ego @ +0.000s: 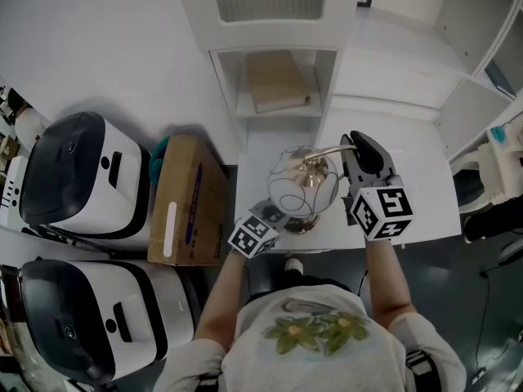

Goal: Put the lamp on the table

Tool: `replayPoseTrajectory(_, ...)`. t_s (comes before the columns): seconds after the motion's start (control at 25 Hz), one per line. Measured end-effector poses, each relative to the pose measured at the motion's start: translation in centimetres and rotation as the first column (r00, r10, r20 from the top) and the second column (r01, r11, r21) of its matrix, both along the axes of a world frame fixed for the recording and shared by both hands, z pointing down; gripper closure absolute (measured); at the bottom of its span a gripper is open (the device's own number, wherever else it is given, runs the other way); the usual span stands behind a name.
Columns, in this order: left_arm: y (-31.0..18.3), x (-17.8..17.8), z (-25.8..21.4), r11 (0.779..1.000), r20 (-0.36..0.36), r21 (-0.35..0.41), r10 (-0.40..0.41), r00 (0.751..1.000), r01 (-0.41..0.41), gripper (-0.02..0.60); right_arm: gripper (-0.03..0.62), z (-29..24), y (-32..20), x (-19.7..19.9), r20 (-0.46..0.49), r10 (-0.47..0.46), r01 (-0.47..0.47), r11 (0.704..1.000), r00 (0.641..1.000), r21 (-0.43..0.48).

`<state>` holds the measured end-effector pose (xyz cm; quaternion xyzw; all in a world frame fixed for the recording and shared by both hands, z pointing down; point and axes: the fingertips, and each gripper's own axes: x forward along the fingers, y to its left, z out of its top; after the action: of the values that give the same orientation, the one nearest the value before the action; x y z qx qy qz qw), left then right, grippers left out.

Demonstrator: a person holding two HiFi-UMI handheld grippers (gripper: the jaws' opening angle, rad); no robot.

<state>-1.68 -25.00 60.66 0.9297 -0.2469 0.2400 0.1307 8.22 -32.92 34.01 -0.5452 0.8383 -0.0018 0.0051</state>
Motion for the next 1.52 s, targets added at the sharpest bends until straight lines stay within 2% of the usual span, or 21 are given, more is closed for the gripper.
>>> replayPoseTrajectory(0.2,-0.4,-0.6,-0.5,1.0,-0.004,0.002,-0.013,1.0,0.013,0.538,0.523,0.2,-0.7,0.2,0.023,0.007,-0.007,1.0,1.0,-0.021)
replayPoseTrajectory(0.24,-0.7,-0.8,-0.6,1.0,-0.014,0.004,-0.024,1.0,0.024,0.513,0.523,0.3,-0.7,0.2,0.026,0.008,-0.008,1.0,1.0,-0.021)
replayPoseTrajectory(0.28,-1.0,-1.0,-0.8,0.999,-0.024,0.007,-0.035,0.999,0.035,0.462,0.523,0.3,-0.8,0.2,0.025,0.009,-0.009,1.0,1.0,-0.021)
replayPoseTrajectory(0.32,-1.3,-1.3,-0.9,0.999,-0.031,0.01,-0.043,0.999,0.044,0.445,0.523,0.3,-0.9,0.1,0.022,0.01,-0.009,1.0,1.0,-0.019)
replayPoseTrajectory(0.56,-2.0,-2.0,-1.3,0.998,-0.031,0.024,-0.06,0.998,0.061,0.444,0.523,0.7,-1.5,-0.2,-0.012,0.018,-0.018,1.0,1.0,-0.018)
replayPoseTrajectory(1.52,-4.3,-2.6,-1.4,0.994,-0.023,0.031,-0.109,0.994,0.109,0.445,0.52,4.1,-3.9,1.1,-0.052,0.067,-0.069,0.997,0.996,-0.043)
